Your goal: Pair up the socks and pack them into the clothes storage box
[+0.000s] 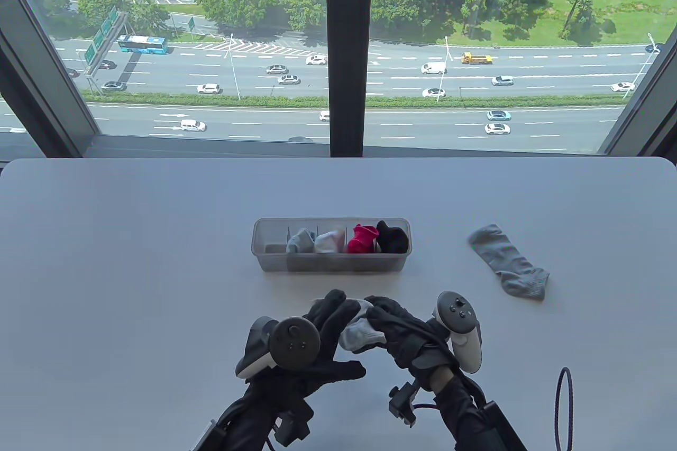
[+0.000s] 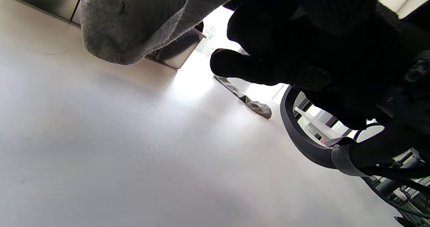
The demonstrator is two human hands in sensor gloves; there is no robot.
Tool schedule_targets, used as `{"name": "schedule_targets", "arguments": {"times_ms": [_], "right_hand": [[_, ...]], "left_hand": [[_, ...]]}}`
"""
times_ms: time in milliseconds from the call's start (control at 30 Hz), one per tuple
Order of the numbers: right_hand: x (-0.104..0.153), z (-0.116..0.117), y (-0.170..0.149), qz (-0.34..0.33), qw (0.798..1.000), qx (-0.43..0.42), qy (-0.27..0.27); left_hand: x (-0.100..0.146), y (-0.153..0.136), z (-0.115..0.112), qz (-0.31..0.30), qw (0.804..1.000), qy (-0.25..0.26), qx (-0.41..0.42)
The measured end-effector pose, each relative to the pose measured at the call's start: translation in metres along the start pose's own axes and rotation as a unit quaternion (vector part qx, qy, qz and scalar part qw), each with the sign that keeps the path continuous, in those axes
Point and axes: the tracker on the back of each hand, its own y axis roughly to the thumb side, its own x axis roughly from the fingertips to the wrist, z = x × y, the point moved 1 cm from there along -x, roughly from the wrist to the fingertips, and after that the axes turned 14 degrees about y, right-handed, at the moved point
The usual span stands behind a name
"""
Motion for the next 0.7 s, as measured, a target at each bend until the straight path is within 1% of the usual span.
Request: {"name": "schedule_targets", "arguments": {"times_ms": [67,100,133,167,200,233,267,300,333,400,433,467,500,533,567,600,633,667,700], "right_hand": [[-0.001,0.002,0.002,-0.004,1.000,-0.003,0.013],[0.000,0.002,0.003,-0.003,1.000,0.006,0.010],[0.001,0.001,0.007,-0.008,1.000,0.012,0.001],[0.002,0.001,0.009,-0.006,1.000,0.023,-0.006],[0.007,-0.001,0.011,0.002,0.996,0.075,-0.037],[0.009,-0.003,0.012,-0.002,0.992,0.111,-0.055],[0.010,-0.005,0.016,-0.021,0.987,0.154,-0.046],[0.009,-0.004,0.021,-0.039,0.984,0.176,0.001],[0.009,0.000,0.027,-0.040,0.976,0.207,0.050],[0.006,0.008,0.033,-0.037,0.962,0.258,0.088],[0.002,0.018,0.035,-0.026,0.949,0.292,0.116],[0.000,0.024,0.035,-0.015,0.943,0.312,0.119],[-0.001,0.027,0.035,-0.013,0.940,0.329,0.094],[0.002,0.026,0.037,-0.027,0.938,0.344,0.014],[0.004,0.025,0.039,-0.035,0.939,0.342,-0.021],[0.010,0.019,0.044,-0.063,0.950,0.294,-0.080],[0.012,0.017,0.046,-0.083,0.961,0.257,-0.057],[0.013,0.014,0.048,-0.087,0.967,0.236,-0.033],[0.014,0.012,0.048,-0.084,0.971,0.222,-0.018]], "left_hand": [[0.001,0.001,0.004,0.006,0.996,0.083,-0.016],[0.000,0.000,0.006,-0.001,0.991,0.133,0.000],[0.000,-0.002,0.006,0.010,0.993,0.121,0.012],[0.000,-0.005,0.009,0.024,0.992,0.124,0.018],[0.000,-0.009,0.013,0.037,0.990,0.133,0.041],[0.001,-0.013,0.016,0.049,0.987,0.143,0.052],[0.001,-0.017,0.020,0.067,0.984,0.151,0.071],[0.002,-0.020,0.022,0.078,0.982,0.154,0.083],[0.002,-0.023,0.025,0.086,0.978,0.160,0.101],[0.002,-0.025,0.028,0.092,0.975,0.163,0.121],[0.001,-0.025,0.028,0.093,0.974,0.160,0.128],[0.001,-0.024,0.029,0.089,0.975,0.153,0.135],[0.001,-0.023,0.029,0.086,0.974,0.154,0.140],[0.000,-0.022,0.029,0.084,0.974,0.146,0.152],[0.000,-0.021,0.030,0.082,0.974,0.134,0.161],[-0.001,-0.021,0.031,0.078,0.973,0.112,0.185],[-0.002,-0.021,0.032,0.082,0.967,0.091,0.222],[-0.004,-0.021,0.031,0.089,0.960,0.068,0.258],[-0.006,-0.020,0.028,0.113,0.945,0.011,0.307]]}}
